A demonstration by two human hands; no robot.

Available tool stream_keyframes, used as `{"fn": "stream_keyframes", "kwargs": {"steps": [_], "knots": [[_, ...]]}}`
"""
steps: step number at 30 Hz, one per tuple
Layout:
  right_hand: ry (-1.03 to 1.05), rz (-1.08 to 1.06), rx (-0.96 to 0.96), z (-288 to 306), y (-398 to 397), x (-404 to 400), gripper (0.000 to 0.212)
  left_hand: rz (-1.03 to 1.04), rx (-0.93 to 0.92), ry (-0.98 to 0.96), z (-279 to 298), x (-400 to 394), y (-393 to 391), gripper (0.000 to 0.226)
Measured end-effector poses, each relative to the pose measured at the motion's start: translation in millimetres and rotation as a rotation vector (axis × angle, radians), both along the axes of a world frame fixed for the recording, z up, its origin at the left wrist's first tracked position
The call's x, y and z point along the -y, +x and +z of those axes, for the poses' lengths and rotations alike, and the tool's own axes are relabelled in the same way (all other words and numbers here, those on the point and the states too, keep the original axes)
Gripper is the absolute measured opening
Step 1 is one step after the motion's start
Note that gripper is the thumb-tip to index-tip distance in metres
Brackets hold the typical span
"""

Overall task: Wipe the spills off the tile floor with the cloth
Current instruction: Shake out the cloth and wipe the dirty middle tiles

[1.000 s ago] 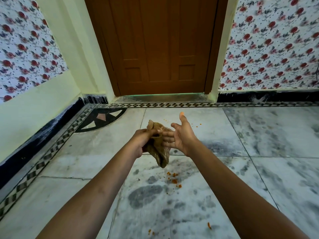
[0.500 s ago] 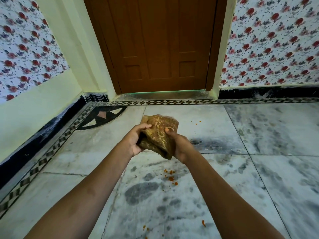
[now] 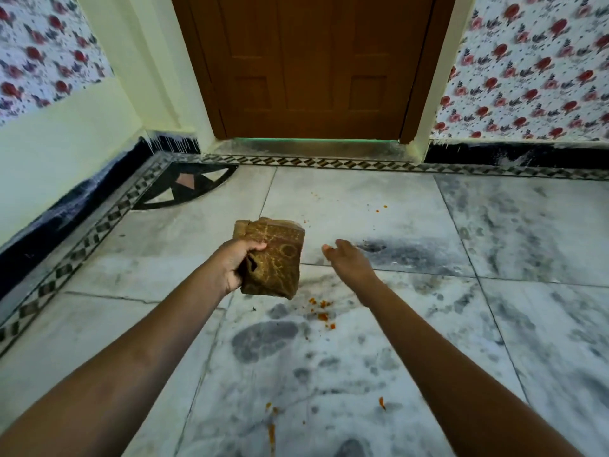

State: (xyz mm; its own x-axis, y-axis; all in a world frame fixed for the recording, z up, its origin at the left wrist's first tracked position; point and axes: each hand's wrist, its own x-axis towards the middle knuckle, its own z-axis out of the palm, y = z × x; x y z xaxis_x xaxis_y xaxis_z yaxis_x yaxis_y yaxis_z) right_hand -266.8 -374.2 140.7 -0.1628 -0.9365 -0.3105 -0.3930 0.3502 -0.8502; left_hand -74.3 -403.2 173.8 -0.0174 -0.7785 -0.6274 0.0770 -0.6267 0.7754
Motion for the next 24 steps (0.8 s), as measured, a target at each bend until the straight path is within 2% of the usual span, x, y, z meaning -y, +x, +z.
{"fn": "stream_keyframes", "kwargs": {"steps": [5,9,15,20,24], "knots": [[0.036,0.022,-0.181,-18,-25,8,0.06,0.109,0.077,0.104,-37,11,38,0.032],[0.061,-0.007,-0.336,-25,-41,14,0.064,0.146,0.047,0.079,-46,24,42,0.029],[0.015,-0.095,-0.489,-64,-60,30,0.067,0.165,0.031,-0.046,-57,67,-3,0.032],[-0.05,-0.094,-0.648,-115,-92,70,0.065,0.151,0.213,-0.246,-91,116,-42,0.026],[-0.056,-0.183,-0.695,-153,-116,104,0.064,0.143,0.579,-0.446,-113,163,-56,0.031]]}}
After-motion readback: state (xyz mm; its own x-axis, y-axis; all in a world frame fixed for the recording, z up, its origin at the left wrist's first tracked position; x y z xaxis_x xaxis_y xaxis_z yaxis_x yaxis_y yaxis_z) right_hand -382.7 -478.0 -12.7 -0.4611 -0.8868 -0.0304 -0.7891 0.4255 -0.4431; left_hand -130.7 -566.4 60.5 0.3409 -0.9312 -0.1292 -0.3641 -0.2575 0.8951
